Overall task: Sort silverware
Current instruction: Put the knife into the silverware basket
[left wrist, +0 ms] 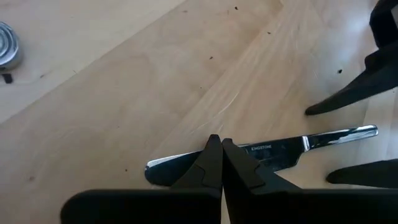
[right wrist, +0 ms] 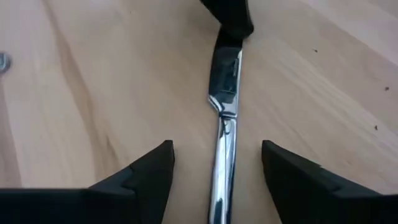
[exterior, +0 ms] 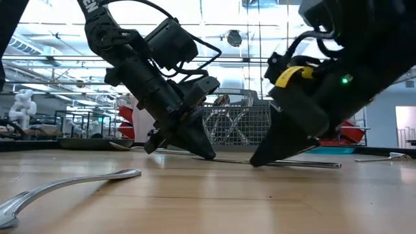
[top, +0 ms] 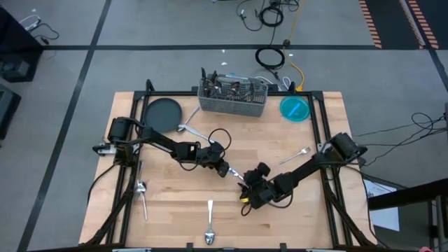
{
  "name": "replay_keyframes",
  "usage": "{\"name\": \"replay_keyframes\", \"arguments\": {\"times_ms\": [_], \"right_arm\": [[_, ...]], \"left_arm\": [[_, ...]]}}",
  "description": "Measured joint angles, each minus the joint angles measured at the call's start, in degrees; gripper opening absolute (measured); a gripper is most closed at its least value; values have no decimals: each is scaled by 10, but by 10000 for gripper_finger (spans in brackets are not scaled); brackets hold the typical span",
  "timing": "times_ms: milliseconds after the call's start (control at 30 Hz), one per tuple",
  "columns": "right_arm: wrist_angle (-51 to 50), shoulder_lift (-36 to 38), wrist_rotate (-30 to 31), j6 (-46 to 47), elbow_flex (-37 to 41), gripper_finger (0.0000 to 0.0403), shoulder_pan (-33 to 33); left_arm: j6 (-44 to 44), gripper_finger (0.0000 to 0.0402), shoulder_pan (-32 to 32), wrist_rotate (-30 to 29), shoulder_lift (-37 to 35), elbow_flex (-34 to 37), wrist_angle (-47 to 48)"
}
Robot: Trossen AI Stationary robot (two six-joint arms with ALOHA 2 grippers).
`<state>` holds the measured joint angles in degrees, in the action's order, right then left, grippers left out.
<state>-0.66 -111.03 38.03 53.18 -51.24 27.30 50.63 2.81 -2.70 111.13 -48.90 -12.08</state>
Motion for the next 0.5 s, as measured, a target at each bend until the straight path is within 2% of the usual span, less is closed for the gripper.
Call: {"name": "replay_keyframes", "arguments": {"times_ms": [67,200,300,367,400,500], "right_arm": [[-8,-25,4,32,-1,221,5],[-33,-65,55,139,-7,190,26],[-50,-88,128,179,-7,116,45],[-57,-91,144,186,-5,48,52],[-57,-91,145,186,-4,28,55],[-58,-92,149,196,-4,21,58]], "left_arm": [[0,3,1,-2,0,0,2],[-2,3,1,-5,0,0,3],[-16,3,2,-7,0,1,-6],[-25,6,3,-11,-4,2,-24],[-37,9,3,-10,-6,3,-35],[-67,24,2,3,-33,6,-40]]}}
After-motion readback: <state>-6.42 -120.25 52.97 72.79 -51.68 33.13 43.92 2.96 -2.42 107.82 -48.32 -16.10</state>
